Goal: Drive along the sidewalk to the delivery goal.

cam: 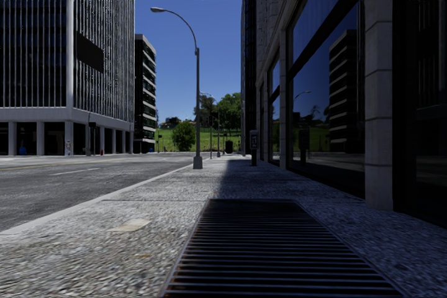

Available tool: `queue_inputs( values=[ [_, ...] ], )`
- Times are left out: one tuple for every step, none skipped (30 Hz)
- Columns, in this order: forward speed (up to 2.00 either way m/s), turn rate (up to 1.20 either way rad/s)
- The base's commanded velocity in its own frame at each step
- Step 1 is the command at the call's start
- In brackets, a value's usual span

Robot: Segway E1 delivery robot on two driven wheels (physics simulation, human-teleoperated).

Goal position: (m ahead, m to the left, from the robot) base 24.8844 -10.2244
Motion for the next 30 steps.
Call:
queue_inputs(
  values=[
    [2.0,0.0],
    [2.0,0.0],
    [2.0,0.0],
    [2.0,0.0],
    [2.0,0.0],
    [2.0,0.0],
    [2.0,0.0],
    [2.0,0.0],
    [2.0,0.0],
    [2.0,0.0],
    [2.0,0.0],
    [2.0,0.0],
    [2.0,0.0],
    [2.0,0.0],
    [2.0,0.0],
    [2.0,0.0],
    [2.0,0.0],
    [2.0,0.0],
    [2.0,0.0],
    [2.0,0.0],
    [2.0,0.0],
    [2.0,0.0],
    [2.0,0.0],
    [2.0,0.0],
    [2.0,0.0],
    [2.0,0.0],
    [2.0,0.0],
    [2.0,0.0],
    [2.0,0.0],
    [2.0,0.0]
  ],
)
